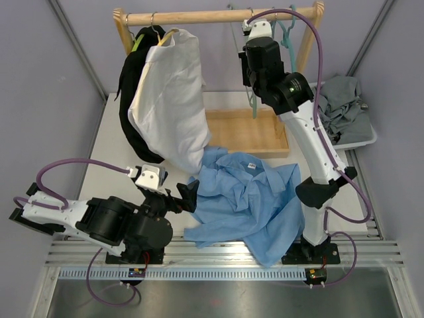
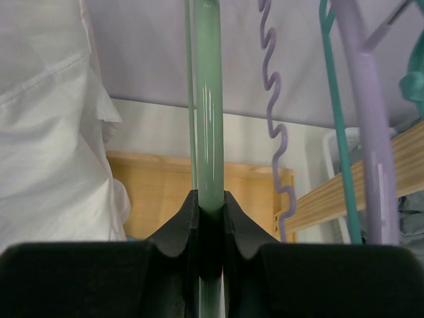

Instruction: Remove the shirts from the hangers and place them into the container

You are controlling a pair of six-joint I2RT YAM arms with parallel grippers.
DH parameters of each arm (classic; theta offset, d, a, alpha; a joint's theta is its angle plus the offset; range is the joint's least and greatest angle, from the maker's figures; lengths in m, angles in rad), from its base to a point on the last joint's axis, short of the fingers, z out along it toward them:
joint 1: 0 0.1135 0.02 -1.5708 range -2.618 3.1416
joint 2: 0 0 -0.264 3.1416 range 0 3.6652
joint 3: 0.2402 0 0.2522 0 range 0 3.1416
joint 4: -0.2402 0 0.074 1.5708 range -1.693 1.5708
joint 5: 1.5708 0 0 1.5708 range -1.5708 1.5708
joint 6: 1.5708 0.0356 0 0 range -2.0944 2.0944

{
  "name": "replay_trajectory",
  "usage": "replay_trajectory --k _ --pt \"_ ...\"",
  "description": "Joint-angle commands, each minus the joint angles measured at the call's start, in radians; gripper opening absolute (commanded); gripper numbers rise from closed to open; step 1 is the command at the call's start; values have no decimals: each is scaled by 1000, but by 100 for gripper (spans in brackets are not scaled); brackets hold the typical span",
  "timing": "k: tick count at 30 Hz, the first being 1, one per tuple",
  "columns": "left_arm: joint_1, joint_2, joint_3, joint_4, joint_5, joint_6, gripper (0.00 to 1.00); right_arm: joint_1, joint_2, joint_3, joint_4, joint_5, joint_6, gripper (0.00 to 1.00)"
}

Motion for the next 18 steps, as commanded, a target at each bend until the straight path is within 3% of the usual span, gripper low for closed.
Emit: replay_trajectory --k 1,9,10,12,14,15,18 --pt "-6 -5 4 47 -19 -49 99 -3 0 -2 25 -89 60 0" --pt "-8 -4 2 60 -28 -36 99 6 -161 -258 72 -125 89 2" --pt "-8 -4 4 59 -30 -35 99 9 -173 -272 65 -114 89 16" --pt "-8 -4 4 59 -30 -33 99 32 -220 -312 52 -96 83 65" --pt "-8 -7 2 57 -30 -35 99 62 -267 -349 42 -62 68 90" --pt "-8 -8 -1 57 -30 -35 99 102 -328 -402 42 -50 63 99" --pt "-8 -10 -2 50 -28 -44 99 206 -482 -545 46 9 72 100"
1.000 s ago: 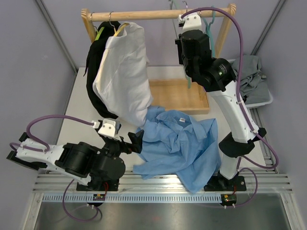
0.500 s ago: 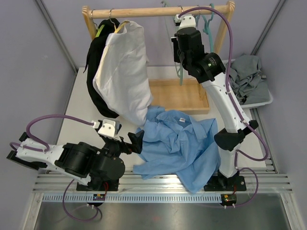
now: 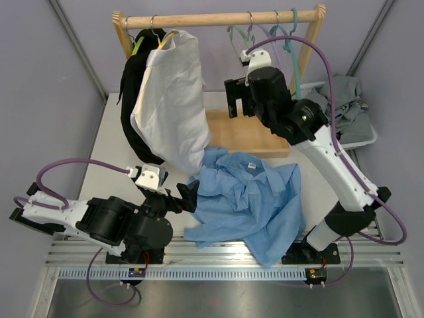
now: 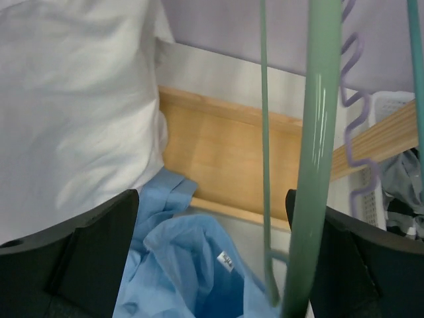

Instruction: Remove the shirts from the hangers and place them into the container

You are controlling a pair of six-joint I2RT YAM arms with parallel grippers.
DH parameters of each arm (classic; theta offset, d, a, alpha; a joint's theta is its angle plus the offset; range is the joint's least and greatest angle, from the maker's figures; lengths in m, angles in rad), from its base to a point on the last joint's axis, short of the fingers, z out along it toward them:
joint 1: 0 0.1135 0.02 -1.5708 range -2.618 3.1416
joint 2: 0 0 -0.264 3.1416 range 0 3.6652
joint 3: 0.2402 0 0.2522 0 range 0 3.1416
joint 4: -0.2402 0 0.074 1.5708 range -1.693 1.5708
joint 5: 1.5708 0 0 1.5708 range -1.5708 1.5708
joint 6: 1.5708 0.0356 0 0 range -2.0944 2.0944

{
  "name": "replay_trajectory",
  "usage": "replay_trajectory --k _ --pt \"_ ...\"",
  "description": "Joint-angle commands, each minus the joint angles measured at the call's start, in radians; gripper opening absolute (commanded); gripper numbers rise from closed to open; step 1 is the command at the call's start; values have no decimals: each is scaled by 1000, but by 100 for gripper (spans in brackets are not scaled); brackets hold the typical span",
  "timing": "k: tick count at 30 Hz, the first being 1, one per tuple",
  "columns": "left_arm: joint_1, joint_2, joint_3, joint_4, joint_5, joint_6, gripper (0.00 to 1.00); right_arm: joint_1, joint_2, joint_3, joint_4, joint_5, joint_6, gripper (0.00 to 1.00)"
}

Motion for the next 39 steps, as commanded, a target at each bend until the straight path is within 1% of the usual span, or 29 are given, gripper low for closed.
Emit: replay_trajectory --k 1,2,3,5,6,7,8,9,10,11,12,14,17,18,20,23,24,27,28,29,31,35,39 --pt "-6 -11 -5 46 -28 -44 99 126 -214 -130 -16 114 24 100" --pt "-6 -11 -5 46 -28 -45 99 156 -254 -170 -28 131 46 99" --pt "-6 -11 -6 40 -22 -50 99 202 -326 -254 -44 145 73 99" --pt "-6 -14 -9 34 -22 -53 99 246 -395 -352 -99 163 165 99" --pt "-6 -14 -8 34 -19 -52 99 262 -455 -461 -113 171 199 99" --pt "-6 -14 -8 34 -18 -52 99 291 -484 -518 -132 177 269 99" --pt "-6 -11 -9 34 -18 -50 99 301 -510 -578 -136 171 299 99" --pt "-6 -10 -8 34 -13 -42 99 307 -556 -686 -140 165 328 99" --pt "-6 -8 -6 34 -15 -42 99 313 -575 -737 -153 156 390 99" --pt "-6 -5 -5 34 -15 -41 99 315 -592 -829 -157 156 420 100" --pt "-6 -4 -6 34 -9 -41 99 313 -619 -871 -162 163 451 100" --pt "-6 1 -5 36 -7 -42 99 313 -645 -951 -151 179 538 99" --pt "-6 10 -3 42 4 -47 99 313 -697 -1131 -90 212 679 100" --pt "-6 16 0 42 11 -50 99 313 -720 -1164 -75 217 719 100" --pt "-6 22 3 39 19 -55 99 313 -733 -1254 2 202 787 99" --pt "-6 32 9 22 30 -78 99 310 -704 -1343 102 165 828 99" --pt "-6 35 12 14 33 -81 99 309 -670 -1362 122 157 839 100" --pt "-6 38 12 11 38 -93 99 293 -591 -1448 275 101 834 99" --pt "-6 39 11 10 39 -95 99 287 -564 -1466 382 44 810 99" --pt "-6 41 8 10 39 -99 99 284 -535 -1491 439 21 796 100" --pt "-6 44 9 5 42 -105 99 276 -440 -1496 563 -23 767 99" --pt "-11 47 17 -49 48 -159 99 275 -273 -1415 674 -82 706 99" --pt "-14 48 18 -95 50 -211 99 276 -230 -1347 726 -120 640 99"
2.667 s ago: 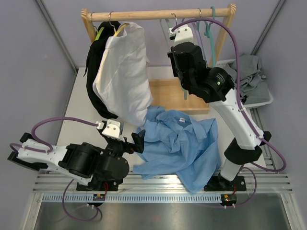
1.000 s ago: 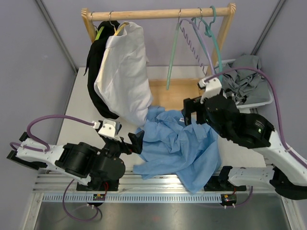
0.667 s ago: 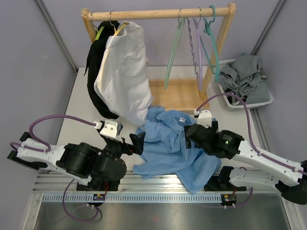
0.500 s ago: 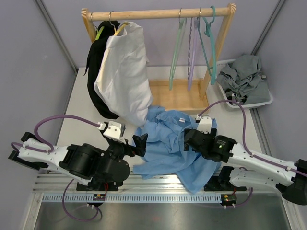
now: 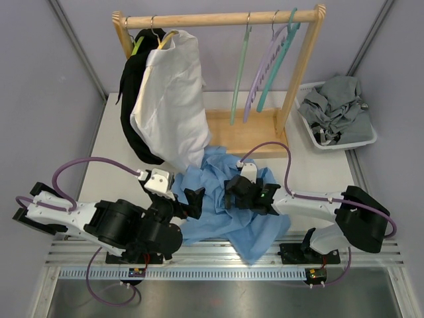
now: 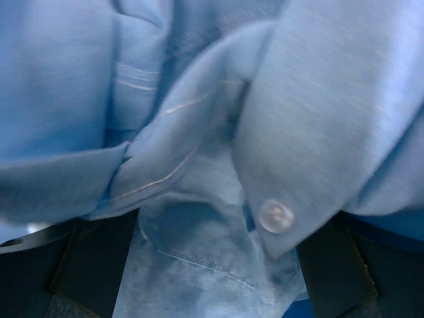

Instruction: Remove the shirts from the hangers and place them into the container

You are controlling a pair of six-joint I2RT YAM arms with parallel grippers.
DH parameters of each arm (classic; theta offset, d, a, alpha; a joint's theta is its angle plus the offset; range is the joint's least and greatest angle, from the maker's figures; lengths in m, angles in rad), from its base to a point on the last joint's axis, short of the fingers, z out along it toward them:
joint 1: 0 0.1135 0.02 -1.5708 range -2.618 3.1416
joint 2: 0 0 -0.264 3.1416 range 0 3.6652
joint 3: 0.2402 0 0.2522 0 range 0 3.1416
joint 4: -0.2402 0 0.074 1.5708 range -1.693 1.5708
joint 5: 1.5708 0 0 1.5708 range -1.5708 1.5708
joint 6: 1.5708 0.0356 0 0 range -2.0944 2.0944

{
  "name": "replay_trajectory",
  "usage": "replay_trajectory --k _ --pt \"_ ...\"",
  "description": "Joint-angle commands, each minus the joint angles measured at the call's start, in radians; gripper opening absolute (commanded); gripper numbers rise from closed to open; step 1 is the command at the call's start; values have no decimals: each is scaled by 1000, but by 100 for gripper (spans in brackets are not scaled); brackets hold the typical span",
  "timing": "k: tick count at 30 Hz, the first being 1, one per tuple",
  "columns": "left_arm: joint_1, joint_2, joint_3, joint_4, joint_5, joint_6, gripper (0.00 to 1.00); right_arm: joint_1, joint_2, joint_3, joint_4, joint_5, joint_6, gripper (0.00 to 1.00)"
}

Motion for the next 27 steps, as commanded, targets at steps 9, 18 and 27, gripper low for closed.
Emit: replay_trajectory --k 9,18,27 --pt "-10 -4 4 -54 -20 -144 99 -5 132 168 95 -19 -64 99" --pt "-10 -21 -16 -62 -17 -162 99 -4 233 192 200 -85 -113 99" --pt "-10 -21 -6 -100 -5 -199 98 -4 379 304 171 -70 -127 80"
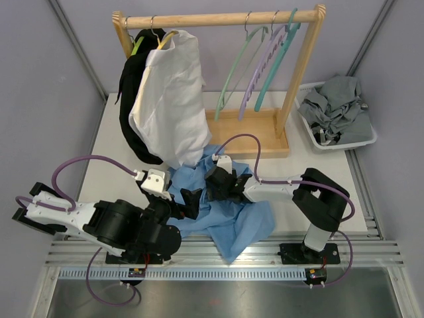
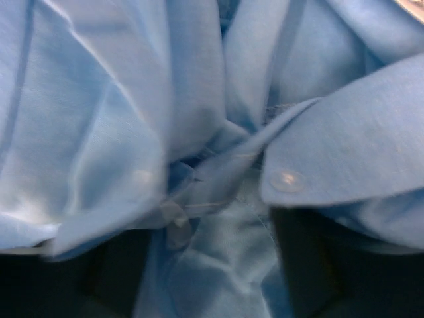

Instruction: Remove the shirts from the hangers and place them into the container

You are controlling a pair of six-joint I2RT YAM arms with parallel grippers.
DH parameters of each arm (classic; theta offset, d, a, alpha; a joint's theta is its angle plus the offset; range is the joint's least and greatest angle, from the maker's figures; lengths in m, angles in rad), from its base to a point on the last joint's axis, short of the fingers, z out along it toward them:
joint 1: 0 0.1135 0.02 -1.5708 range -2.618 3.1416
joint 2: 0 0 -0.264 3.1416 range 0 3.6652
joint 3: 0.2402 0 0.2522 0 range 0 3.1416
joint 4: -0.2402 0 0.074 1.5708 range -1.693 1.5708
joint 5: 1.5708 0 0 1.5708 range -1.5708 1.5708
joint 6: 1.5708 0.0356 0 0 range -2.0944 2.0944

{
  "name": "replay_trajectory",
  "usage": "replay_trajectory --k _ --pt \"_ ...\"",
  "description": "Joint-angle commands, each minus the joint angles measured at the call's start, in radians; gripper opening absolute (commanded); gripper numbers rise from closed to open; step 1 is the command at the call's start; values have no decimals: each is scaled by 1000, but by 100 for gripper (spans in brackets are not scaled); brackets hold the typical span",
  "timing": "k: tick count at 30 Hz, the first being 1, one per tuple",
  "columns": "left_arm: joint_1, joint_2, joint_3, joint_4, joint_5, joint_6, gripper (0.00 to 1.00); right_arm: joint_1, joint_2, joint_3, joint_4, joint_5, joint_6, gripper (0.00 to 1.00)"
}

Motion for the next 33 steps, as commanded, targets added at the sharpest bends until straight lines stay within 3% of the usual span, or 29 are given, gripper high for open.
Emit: replay_trajectory --k 1,2,3,4,5,13,20,22,23,25,29,31,33 --pt "-6 -11 6 -5 -15 -77 98 -4 38 26 19 -1 1 71" --pt "-6 -12 6 -8 -15 -80 98 -4 35 20 13 12 13 60" --pt "-6 -12 6 -9 -15 -80 98 -4 29 14 7 25 21 28" --pt "-6 -12 8 -9 -15 -80 98 -4 11 -1 -2 35 30 11" --pt "-6 -11 8 -6 -17 -80 98 -2 0 -6 -27 54 43 0" --pt "-7 -6 19 3 -25 -58 98 -2 -242 -52 -295 356 186 0" --pt "-7 -8 15 47 -18 -8 98 -5 -530 -63 -828 650 600 0" --pt "-7 -8 15 78 -15 25 98 -5 -613 -28 -968 710 748 0" --pt "-7 -9 14 87 -15 36 98 -5 -639 -11 -1098 765 790 0" --pt "-7 -12 11 125 -9 71 99 -6 -714 53 -1192 821 846 0" --pt "-7 -29 -3 185 9 123 99 -22 -787 190 -1250 971 751 0" --pt "-7 -34 -6 201 18 133 99 -45 -802 260 -1175 1014 626 0" --pt "-7 -40 -4 208 24 142 99 -96 -808 317 -1002 1060 377 0"
